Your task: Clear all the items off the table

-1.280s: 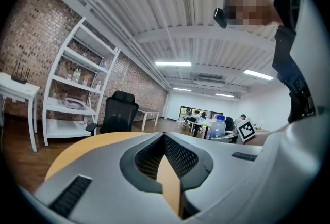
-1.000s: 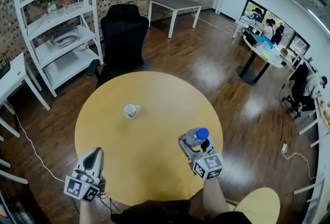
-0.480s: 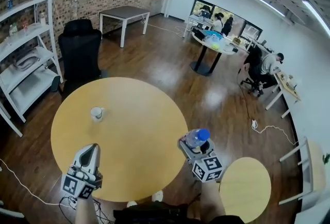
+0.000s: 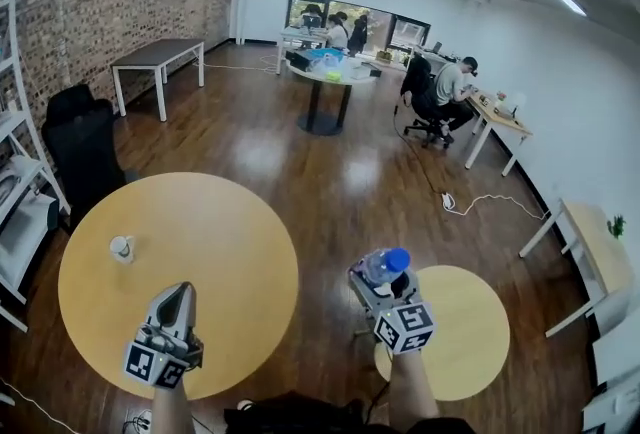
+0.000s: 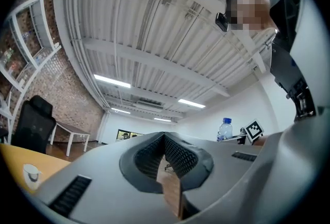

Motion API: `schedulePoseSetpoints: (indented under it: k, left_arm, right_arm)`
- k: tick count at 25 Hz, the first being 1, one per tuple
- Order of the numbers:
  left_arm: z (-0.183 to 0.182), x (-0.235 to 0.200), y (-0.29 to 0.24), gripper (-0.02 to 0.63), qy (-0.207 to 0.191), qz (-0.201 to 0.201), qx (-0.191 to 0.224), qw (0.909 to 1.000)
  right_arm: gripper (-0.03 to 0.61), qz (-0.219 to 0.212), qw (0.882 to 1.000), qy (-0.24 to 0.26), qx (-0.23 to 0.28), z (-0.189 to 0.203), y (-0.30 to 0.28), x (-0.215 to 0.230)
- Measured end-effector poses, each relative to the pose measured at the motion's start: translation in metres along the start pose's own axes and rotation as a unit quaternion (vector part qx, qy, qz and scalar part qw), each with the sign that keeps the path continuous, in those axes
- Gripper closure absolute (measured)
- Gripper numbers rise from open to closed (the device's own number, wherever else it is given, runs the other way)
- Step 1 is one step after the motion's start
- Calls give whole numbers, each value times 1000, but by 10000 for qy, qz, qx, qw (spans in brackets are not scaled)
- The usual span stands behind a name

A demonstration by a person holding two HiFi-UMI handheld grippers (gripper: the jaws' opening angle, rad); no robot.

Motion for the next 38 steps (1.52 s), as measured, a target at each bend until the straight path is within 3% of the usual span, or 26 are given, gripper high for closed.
schedulePoseSetpoints:
  k: [7,12,16,22,28,33,38]
  left_arm:
    - [78,96,-75,614,681,315,-380,9965]
    - [142,165,-136,614,1279,1056,-691,9837]
    - [177,209,-191,614,1329,1900,-1170,9657]
    - [216,244,-262,614,1568,2895,-1383,9341]
    - [256,245,-328,614,1930,3439,-1408,9081]
    - [283,260,-362,614,1849,3911,-1546,8882]
    - [300,271,-380,614,1983,4078,-1822,8725]
  right_arm:
    - [201,1033,9946,17,-65,17,119,126]
    - [201,1889,9818,-27,-201,40,198,199]
    - [201,2790,9596,-294,-216,55,254,232]
    - [201,3828,9220,-459,-348,70,300,259]
    - [201,4735,8788,-430,-419,77,331,265]
    - [201,5373,8396,-648,-466,103,351,268]
    - [201,5600,8208,-886,-702,130,355,278]
Point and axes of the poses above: the fingertips, and each gripper's own axes: y backward along the fingers, x to its right, z out of its underside, the point moved 10 cm from there along y, backward along the fingers, and after that the axes turned 6 degrees about z, right-handed, at the moved point
